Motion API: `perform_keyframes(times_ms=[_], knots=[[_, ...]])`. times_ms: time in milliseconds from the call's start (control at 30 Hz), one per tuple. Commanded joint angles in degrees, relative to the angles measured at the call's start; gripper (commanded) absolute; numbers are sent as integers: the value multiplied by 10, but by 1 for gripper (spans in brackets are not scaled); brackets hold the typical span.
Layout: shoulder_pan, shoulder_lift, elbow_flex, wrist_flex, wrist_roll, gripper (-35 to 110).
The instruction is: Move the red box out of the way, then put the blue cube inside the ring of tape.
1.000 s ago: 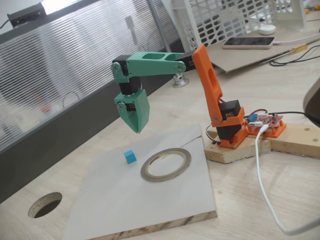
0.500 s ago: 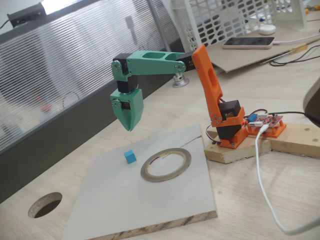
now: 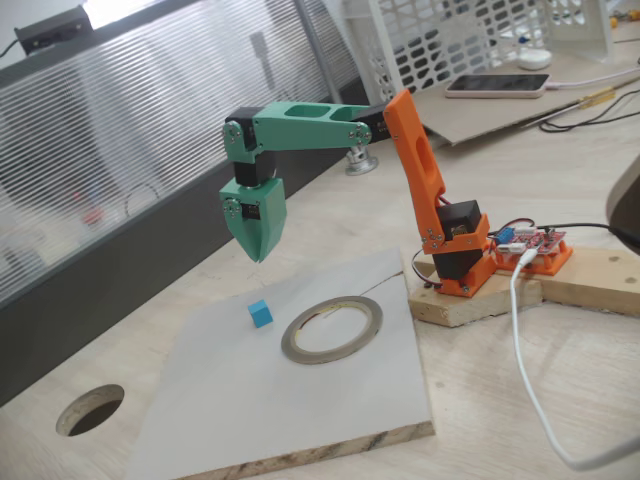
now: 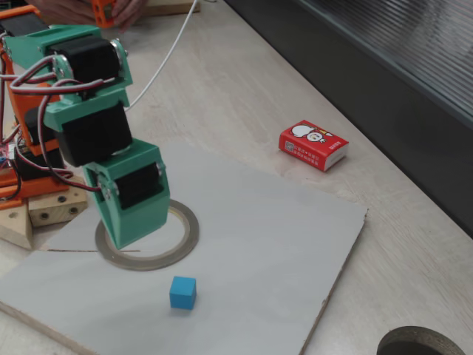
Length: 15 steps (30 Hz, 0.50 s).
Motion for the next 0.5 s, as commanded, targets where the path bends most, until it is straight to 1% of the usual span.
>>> perform_keyframes(times_ms=[0,167,467], knots=[[5,-20,-6,0,12,3],[4,-94,-11,-1,12,3],[4,-96,-12,-3,12,3]])
